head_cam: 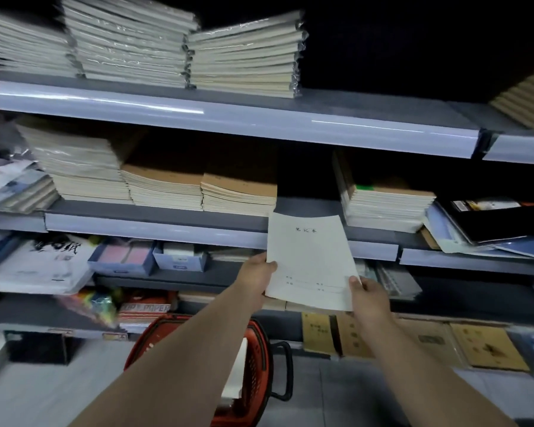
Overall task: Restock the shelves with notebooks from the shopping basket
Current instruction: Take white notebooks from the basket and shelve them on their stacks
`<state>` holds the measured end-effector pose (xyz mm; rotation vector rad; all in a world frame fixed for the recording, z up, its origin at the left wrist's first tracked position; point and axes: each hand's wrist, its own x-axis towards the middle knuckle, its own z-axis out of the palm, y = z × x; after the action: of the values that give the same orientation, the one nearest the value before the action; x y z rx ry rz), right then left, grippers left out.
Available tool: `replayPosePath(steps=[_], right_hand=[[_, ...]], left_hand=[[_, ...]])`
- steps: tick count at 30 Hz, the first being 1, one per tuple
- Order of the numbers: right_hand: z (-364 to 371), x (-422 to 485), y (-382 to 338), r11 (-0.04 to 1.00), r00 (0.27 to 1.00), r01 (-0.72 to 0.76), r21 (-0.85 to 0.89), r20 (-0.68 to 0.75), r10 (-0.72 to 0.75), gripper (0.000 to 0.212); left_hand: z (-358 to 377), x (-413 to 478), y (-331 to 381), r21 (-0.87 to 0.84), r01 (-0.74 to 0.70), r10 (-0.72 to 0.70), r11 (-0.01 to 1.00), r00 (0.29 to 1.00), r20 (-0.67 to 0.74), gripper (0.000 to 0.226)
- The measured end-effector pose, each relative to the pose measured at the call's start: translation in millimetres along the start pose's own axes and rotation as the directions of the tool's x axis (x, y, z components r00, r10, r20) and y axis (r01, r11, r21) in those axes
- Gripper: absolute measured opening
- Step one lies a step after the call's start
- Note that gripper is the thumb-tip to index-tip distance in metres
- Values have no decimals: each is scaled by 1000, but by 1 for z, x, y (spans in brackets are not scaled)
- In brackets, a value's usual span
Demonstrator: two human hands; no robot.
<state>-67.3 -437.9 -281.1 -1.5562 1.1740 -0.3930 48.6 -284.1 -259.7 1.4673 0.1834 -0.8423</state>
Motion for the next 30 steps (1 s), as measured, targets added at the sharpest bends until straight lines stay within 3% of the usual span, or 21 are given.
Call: replayPosePath(steps=[13,17,25,30], right_hand=[[-11,40,11,996,991,-91,-22,-97,88,17],[-8,42,12,993,985,-114,-34,-135,108,21],[29,51,-12,983,970,-126,133,-191,150,11],[47,73,-22,985,959,-84,150,-258,121,9]], left_hand=[[12,40,-23,-37,109,-104,993,989,104,41],[14,50,-23,-29,89,-87,996,993,78,40],[3,83,11,44,35,-36,998,999,28,22],[-3,94,31,20,-12,13,1000,999,-40,35]])
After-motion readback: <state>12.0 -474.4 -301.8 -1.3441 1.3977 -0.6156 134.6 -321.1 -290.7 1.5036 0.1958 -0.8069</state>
